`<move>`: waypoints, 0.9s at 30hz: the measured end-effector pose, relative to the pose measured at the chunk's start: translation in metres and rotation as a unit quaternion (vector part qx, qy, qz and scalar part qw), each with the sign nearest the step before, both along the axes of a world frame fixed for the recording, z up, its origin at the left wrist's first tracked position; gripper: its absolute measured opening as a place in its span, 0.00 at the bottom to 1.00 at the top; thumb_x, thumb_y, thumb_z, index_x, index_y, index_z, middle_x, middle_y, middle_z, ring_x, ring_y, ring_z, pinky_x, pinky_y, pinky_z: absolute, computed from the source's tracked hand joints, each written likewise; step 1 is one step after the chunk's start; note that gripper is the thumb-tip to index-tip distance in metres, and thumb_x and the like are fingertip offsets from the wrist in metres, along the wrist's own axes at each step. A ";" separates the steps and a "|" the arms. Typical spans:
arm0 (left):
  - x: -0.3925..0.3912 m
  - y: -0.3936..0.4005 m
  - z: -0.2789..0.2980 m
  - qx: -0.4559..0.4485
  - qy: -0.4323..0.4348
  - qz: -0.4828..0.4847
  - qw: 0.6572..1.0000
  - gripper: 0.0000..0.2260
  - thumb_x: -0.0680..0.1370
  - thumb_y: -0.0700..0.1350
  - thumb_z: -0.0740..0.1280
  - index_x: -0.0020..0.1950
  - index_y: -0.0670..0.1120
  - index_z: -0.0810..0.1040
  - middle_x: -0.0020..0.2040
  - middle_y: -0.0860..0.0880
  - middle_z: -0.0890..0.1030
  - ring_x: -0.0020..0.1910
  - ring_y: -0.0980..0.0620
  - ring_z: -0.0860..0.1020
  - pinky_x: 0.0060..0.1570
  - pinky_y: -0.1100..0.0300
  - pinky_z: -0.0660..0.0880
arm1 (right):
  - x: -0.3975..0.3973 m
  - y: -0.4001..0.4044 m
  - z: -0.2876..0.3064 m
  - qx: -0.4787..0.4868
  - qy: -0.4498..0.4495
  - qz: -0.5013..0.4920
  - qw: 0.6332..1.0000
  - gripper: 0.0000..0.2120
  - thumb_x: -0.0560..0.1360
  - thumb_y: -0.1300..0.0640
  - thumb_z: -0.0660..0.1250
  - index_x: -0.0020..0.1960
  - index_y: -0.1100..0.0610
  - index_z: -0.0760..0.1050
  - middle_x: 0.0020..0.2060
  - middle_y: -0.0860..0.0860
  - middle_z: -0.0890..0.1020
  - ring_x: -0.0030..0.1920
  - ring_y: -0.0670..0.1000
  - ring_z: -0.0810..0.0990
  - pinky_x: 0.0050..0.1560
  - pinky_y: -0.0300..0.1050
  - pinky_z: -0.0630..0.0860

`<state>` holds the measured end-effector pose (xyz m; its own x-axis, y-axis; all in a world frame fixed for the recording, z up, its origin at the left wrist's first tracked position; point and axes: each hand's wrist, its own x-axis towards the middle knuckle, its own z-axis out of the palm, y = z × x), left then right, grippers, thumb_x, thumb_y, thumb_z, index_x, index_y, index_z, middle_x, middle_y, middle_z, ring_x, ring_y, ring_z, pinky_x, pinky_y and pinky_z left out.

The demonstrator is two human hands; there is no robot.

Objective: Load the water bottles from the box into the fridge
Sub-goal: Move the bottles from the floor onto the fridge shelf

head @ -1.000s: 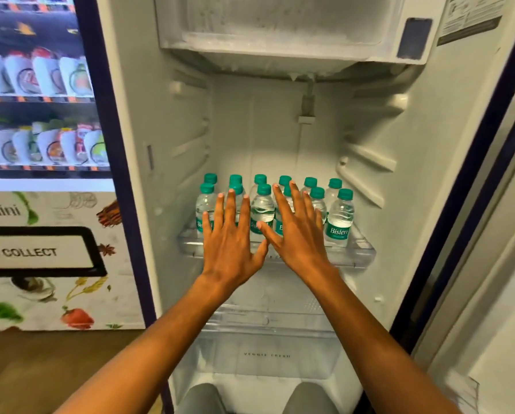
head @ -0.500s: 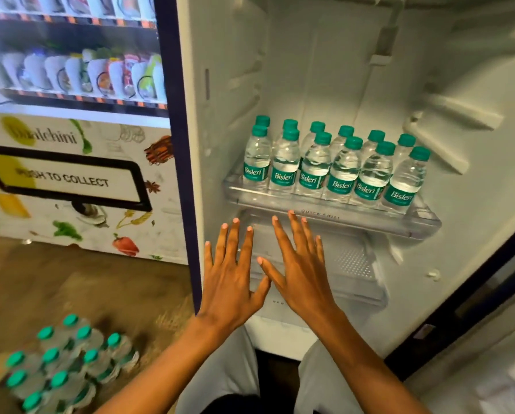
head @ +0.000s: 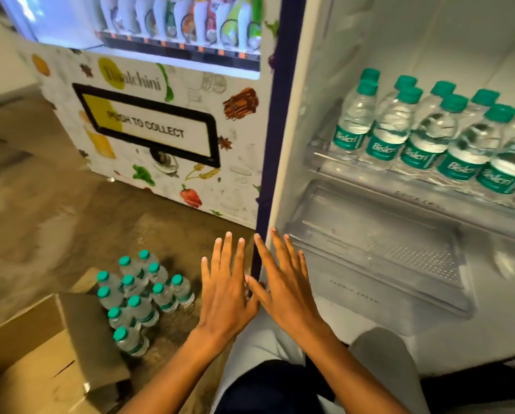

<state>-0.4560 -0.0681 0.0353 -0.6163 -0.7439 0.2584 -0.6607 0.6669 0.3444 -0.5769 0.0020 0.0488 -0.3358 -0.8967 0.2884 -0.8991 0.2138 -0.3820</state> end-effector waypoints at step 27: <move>0.132 -0.130 -0.157 0.182 -0.257 0.179 0.932 0.32 0.80 0.48 0.61 0.80 0.46 0.50 0.79 0.40 0.53 0.74 0.40 0.61 0.70 0.50 0.65 | 0.088 -0.134 -0.123 0.351 0.004 0.168 0.921 0.37 0.79 0.51 0.66 0.80 0.48 0.47 0.80 0.51 0.45 0.75 0.63 0.57 0.73 0.65 0.55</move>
<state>-0.3236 -0.1980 -0.1213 -0.2854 -0.9063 -0.3116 -0.9583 0.2738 0.0815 -0.4888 -0.1317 -0.0739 -0.0047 -0.9161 -0.4010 -0.9616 0.1142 -0.2496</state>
